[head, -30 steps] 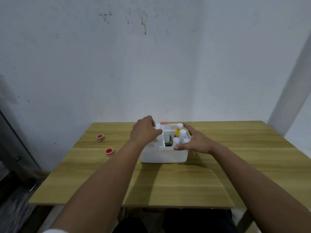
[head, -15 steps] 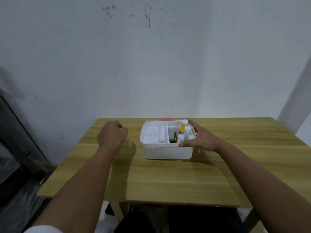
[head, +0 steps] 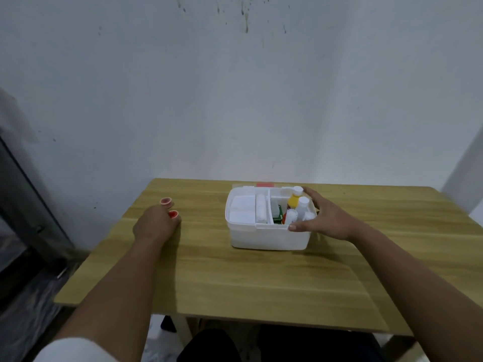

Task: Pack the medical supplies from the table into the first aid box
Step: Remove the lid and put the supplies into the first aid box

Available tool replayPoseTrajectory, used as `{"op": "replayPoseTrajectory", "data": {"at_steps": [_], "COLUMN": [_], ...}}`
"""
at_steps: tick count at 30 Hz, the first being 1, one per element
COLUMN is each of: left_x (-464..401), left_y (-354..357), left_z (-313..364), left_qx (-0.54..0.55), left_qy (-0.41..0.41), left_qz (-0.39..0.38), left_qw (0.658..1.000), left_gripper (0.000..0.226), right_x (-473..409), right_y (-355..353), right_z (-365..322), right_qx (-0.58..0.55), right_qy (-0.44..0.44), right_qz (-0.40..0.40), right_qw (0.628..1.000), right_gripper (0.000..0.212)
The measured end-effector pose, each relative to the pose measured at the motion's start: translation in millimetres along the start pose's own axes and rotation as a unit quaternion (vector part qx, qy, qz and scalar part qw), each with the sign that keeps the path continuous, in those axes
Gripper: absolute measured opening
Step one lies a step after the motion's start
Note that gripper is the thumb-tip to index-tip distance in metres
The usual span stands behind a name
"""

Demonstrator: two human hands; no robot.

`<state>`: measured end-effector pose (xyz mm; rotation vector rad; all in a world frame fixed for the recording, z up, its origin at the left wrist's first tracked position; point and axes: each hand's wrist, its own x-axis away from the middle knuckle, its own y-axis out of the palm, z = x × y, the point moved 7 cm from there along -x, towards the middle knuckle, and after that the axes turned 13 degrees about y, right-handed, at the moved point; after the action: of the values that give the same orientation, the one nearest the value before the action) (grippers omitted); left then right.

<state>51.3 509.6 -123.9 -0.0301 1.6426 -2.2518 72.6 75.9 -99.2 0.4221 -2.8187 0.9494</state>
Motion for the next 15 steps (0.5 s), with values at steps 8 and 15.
{"op": "replayPoseTrajectory", "data": {"at_steps": [8,15], "left_x": [-39,-46], "left_y": [6,16], "left_z": [-23,-9], "left_qx": [0.011,-0.052], "left_qy": [0.02,0.126], "left_qz": [-0.017,0.032], "left_qw": [1.0,0.99], "left_gripper": [0.098,0.039], "right_x": [1,-1], "right_y": [-1,0], "right_z": [-2,2], "right_qx": [0.002,-0.001], "right_qy": [-0.003,0.001], "right_qz": [-0.002,-0.004], "right_qw": [1.0,1.0], "right_gripper": [0.119,0.124]}}
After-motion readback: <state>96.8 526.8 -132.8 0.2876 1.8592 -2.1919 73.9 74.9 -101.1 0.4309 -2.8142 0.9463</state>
